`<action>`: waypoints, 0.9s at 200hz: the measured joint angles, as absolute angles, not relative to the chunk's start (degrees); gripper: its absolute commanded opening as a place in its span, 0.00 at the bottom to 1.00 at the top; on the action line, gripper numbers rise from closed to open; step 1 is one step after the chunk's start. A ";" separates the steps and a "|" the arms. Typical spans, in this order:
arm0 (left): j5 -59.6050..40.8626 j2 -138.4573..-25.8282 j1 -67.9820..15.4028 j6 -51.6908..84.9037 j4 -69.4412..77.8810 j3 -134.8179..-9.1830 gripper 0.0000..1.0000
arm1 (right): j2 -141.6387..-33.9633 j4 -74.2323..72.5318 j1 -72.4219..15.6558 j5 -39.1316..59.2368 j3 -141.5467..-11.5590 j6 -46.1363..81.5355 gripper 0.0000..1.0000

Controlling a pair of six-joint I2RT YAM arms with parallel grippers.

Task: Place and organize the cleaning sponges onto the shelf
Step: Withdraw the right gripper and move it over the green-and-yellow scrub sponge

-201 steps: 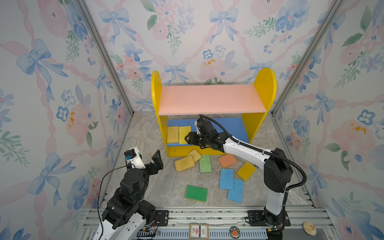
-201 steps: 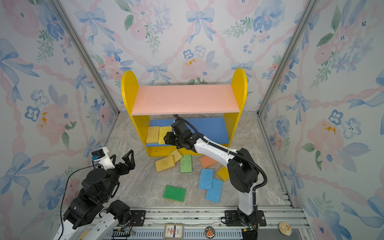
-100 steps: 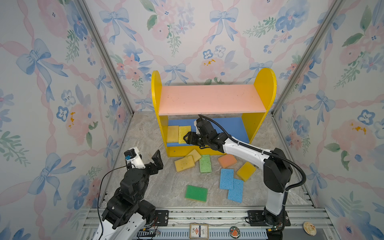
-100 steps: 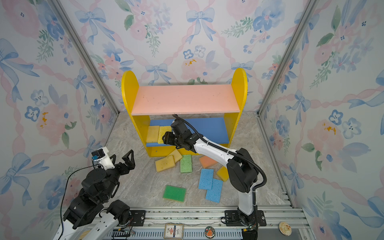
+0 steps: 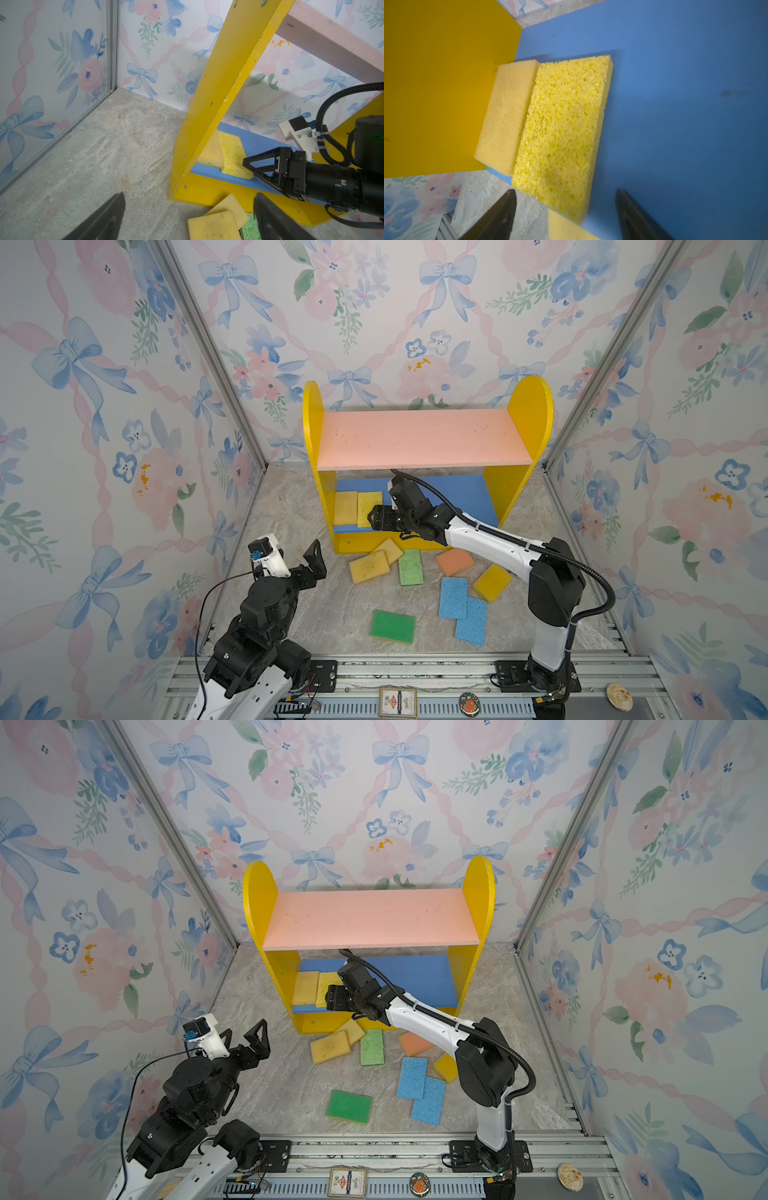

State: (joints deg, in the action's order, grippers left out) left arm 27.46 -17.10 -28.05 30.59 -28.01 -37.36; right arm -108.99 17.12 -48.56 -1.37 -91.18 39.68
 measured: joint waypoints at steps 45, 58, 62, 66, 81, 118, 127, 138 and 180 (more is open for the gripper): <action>27.46 -17.10 -28.05 30.59 -27.99 -37.36 0.98 | -105.69 19.33 -49.93 -2.07 -88.58 38.15 0.78; 27.46 -17.10 -28.05 30.59 -28.01 -37.34 0.98 | -102.85 20.05 -50.72 -2.28 -86.50 38.02 0.78; 27.44 -17.10 -28.05 30.59 -27.99 -37.34 0.98 | -101.84 20.10 -50.94 -2.20 -85.76 38.00 0.78; 27.46 -17.10 -28.10 30.59 -27.99 -37.34 0.98 | -100.51 20.36 -51.24 -2.35 -84.88 38.02 0.79; 27.49 -17.17 -28.42 30.59 -28.01 -37.28 0.98 | -94.91 21.19 -52.23 -3.03 -81.01 38.09 0.79; 26.61 -19.33 -30.50 30.61 -27.99 -37.28 0.98 | -79.66 25.41 -54.94 -6.17 -69.78 39.46 0.84; 25.63 -20.49 -30.81 30.65 -27.94 -37.28 0.98 | -77.49 26.28 -55.35 -6.31 -67.48 39.81 0.86; 23.81 -22.28 -30.85 31.20 -27.90 -37.28 0.98 | -75.55 27.27 -55.61 -6.04 -64.58 40.10 0.87; 11.92 -32.03 -31.09 36.38 -25.52 -34.37 0.98 | -77.47 29.95 -55.86 1.76 -59.09 35.05 0.90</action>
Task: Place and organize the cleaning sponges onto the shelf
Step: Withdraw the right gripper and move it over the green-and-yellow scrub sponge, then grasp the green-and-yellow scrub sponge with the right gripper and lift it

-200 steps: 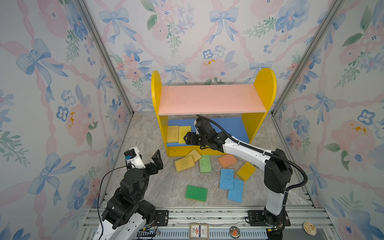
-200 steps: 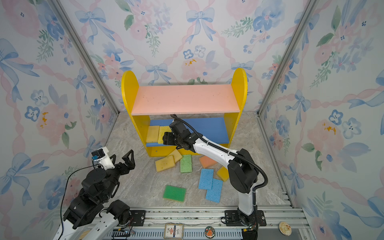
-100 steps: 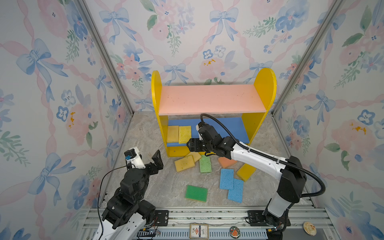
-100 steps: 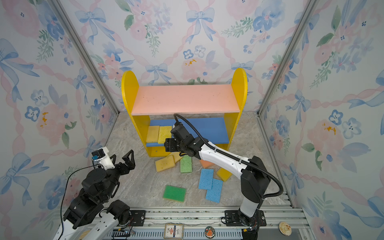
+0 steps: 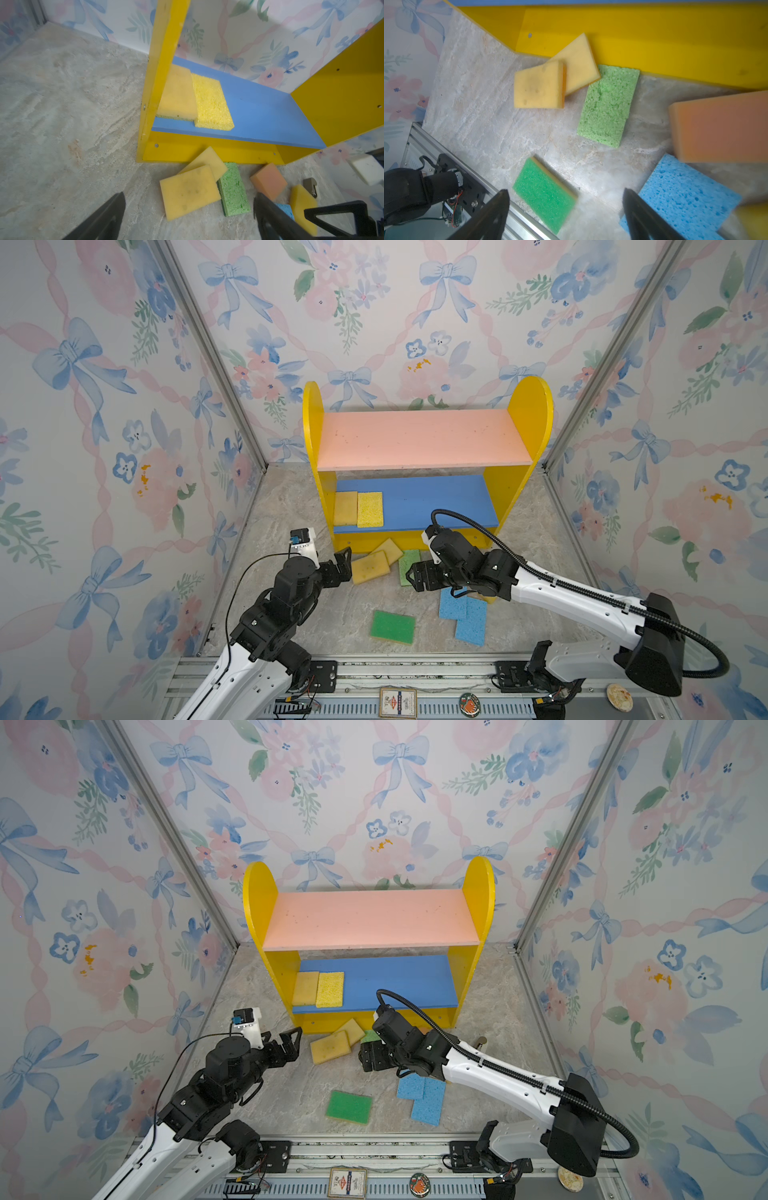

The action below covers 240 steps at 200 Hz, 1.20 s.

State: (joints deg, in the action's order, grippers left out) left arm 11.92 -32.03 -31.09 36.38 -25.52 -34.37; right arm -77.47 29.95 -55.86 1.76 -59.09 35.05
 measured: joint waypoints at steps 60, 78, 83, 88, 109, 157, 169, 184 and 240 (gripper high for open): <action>8.05 -29.69 -31.53 40.97 -25.34 -32.42 0.98 | -91.59 36.16 -65.58 8.36 -63.68 12.75 0.97; 8.08 -27.92 -31.53 41.47 -25.32 -32.42 0.98 | -95.29 37.30 -68.45 6.20 -65.34 7.44 0.97; 8.08 -27.73 -31.53 41.69 -25.32 -32.42 0.98 | -96.23 37.54 -69.08 5.69 -65.82 6.28 0.97; 8.10 -27.62 -31.53 41.78 -25.32 -32.42 0.98 | -97.32 37.71 -69.76 5.23 -66.35 5.10 0.97; 8.38 -27.57 -31.53 42.13 -25.34 -32.40 0.98 | -101.78 38.52 -72.01 2.68 -68.69 1.50 0.97; 8.97 -27.57 -31.53 42.28 -25.34 -32.40 0.98 | -106.67 39.53 -73.56 -1.02 -71.48 -2.02 0.97; 9.10 -27.57 -31.53 42.28 -25.34 -32.40 0.98 | -107.13 39.57 -73.56 -1.74 -71.81 -2.22 0.97; 9.15 -27.57 -31.53 42.28 -25.34 -32.40 0.98 | -107.87 39.94 -73.56 -2.46 -72.49 -2.22 0.97; 9.15 -27.27 -31.53 42.28 -25.34 -32.36 0.98 | -109.86 40.12 -73.06 -3.05 -73.30 -1.43 0.91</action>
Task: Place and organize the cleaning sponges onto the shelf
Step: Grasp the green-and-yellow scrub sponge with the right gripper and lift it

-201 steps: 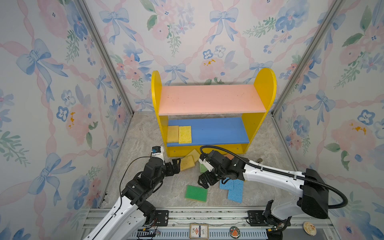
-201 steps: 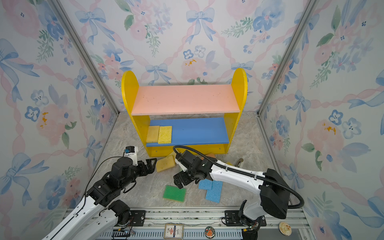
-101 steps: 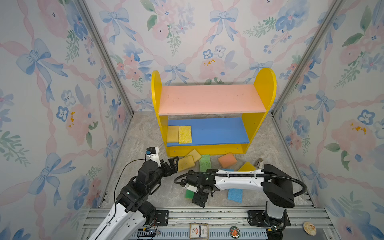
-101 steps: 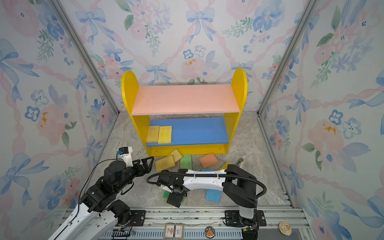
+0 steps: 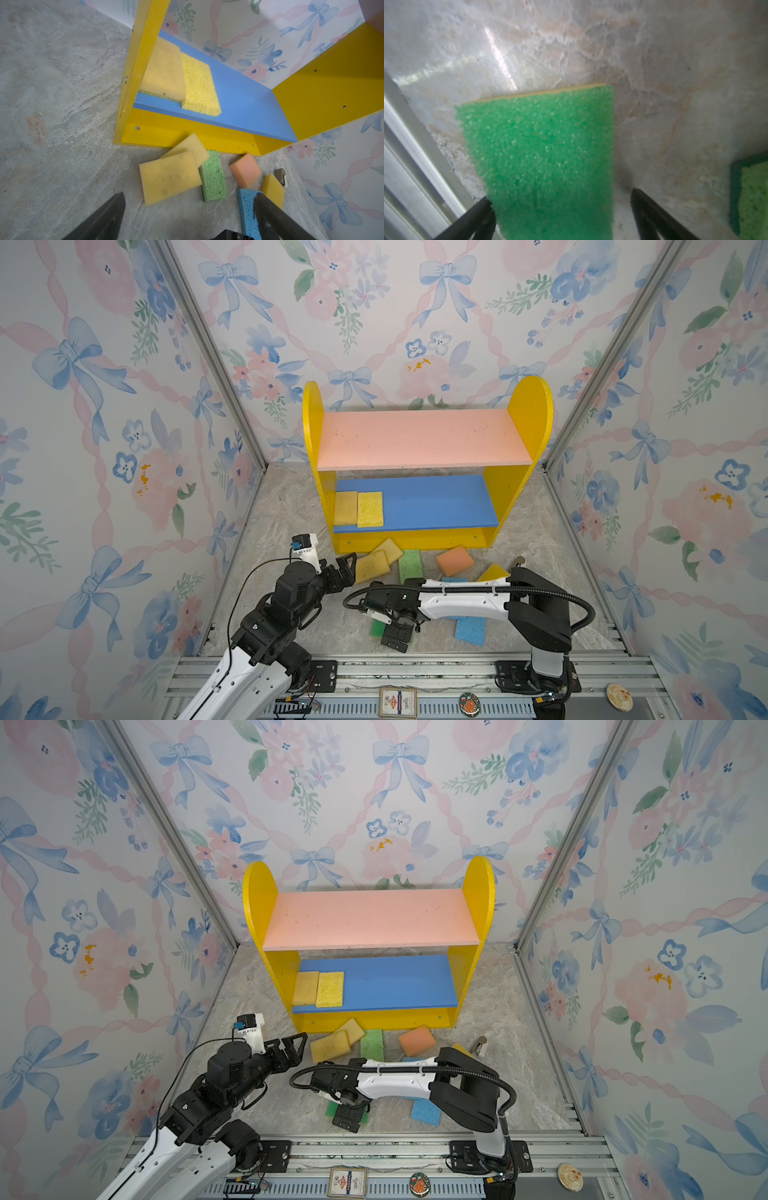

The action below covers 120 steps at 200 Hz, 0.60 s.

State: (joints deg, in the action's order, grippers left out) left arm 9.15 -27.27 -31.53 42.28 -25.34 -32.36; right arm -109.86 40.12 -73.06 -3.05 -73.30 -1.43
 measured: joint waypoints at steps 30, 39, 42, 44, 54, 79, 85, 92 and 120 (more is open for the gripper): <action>9.13 -27.27 -31.53 42.30 -25.34 -32.36 0.98 | -109.78 39.79 -72.62 -2.61 -73.01 0.14 0.75; 9.15 -27.24 -31.53 42.30 -25.34 -32.36 0.98 | -109.51 39.35 -72.44 -2.15 -72.53 0.67 0.69; 9.13 -27.24 -31.53 42.30 -25.34 -32.36 0.98 | -109.36 39.11 -72.36 -2.04 -72.25 0.67 0.66; 9.15 -27.24 -31.53 42.30 -25.34 -32.36 0.98 | -109.21 38.94 -72.34 -1.96 -72.05 1.13 0.65; 9.15 -27.24 -31.53 42.33 -25.34 -32.36 0.98 | -108.42 38.06 -72.14 -1.80 -70.87 1.48 0.62; 9.13 -27.24 -31.53 42.52 -25.34 -32.36 0.98 | -105.60 35.86 -71.70 -1.67 -67.24 3.60 0.62; 9.13 -27.24 -31.53 42.54 -25.34 -32.36 0.98 | -104.71 35.33 -71.57 -1.52 -66.19 4.21 0.62; 9.13 -27.27 -31.53 42.57 -25.34 -32.36 0.98 | -103.81 34.85 -71.31 -1.23 -65.19 4.82 0.62; 8.95 -27.38 -31.53 42.74 -25.34 -32.36 0.98 | -97.45 31.92 -68.71 0.89 -60.18 7.70 0.62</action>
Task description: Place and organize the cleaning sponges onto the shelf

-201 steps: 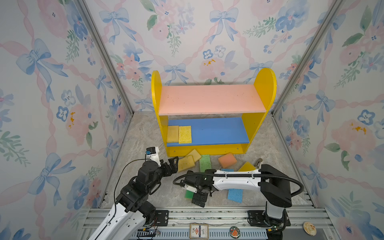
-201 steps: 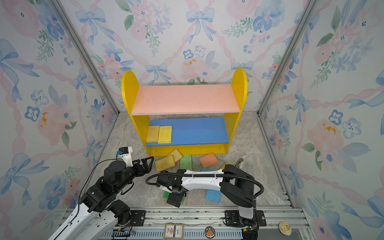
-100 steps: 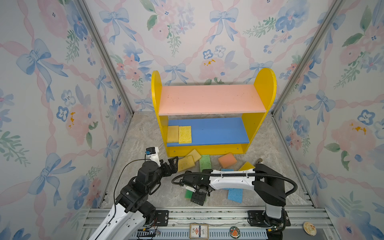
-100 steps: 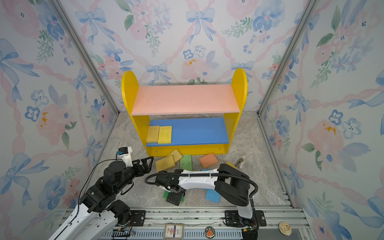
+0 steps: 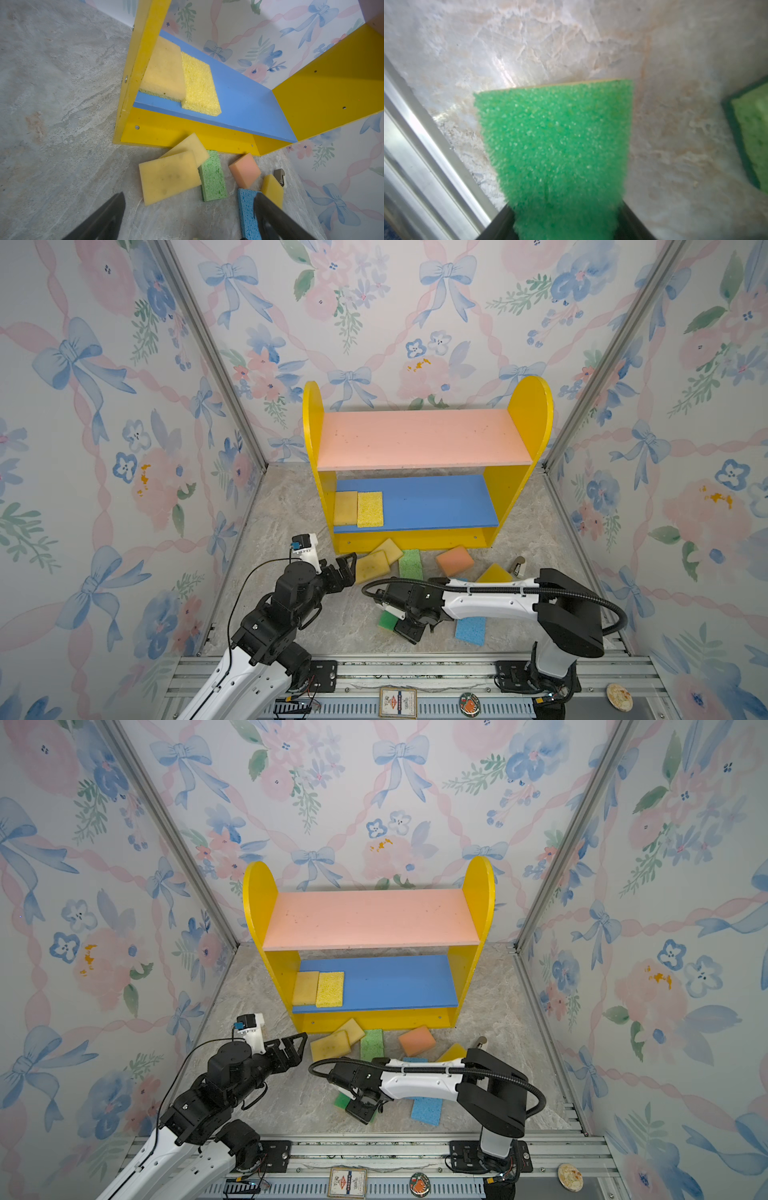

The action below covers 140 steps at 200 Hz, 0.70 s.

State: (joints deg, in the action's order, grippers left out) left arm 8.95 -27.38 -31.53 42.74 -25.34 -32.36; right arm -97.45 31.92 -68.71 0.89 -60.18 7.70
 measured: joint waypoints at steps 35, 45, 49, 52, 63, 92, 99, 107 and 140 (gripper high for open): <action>7.57 -28.38 -31.53 43.68 -24.93 -32.34 0.98 | -83.99 29.06 -60.47 2.96 -56.66 13.69 0.61; 6.26 -29.36 -31.53 44.16 -23.94 -32.29 0.98 | -80.36 27.57 -57.65 3.49 -56.27 16.36 0.61; 5.74 -29.82 -31.53 44.29 -23.42 -32.23 0.98 | -79.11 27.07 -56.80 3.49 -56.10 17.28 0.61; 5.10 -30.24 -31.53 44.53 -22.76 -32.12 0.98 | -77.95 26.52 -55.83 3.49 -55.88 18.39 0.60; 2.74 -31.94 -31.53 45.50 -20.40 -31.62 0.98 | -74.48 25.17 -53.41 3.22 -55.20 21.61 0.60; -4.23 -38.83 -32.77 49.32 -11.11 -29.58 0.98 | -69.38 24.32 -51.57 0.05 -54.61 29.76 0.60; -5.34 -40.56 -33.89 50.19 -8.93 -29.21 0.98 | -69.04 24.36 -51.57 -0.62 -54.61 31.38 0.60; -6.35 -42.24 -35.31 51.05 -6.72 -29.02 0.98 | -68.88 24.38 -51.59 -1.37 -54.61 33.06 0.60; -8.25 -49.23 -41.30 52.82 2.11 -29.56 0.98 | -68.88 25.15 -52.99 -4.86 -54.61 35.66 0.60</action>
State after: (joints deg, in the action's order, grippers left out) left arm -8.25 -49.23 -41.30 52.82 2.11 -29.56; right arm -68.88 25.15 -52.99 -4.86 -54.61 35.66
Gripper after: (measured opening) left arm 0.980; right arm 0.604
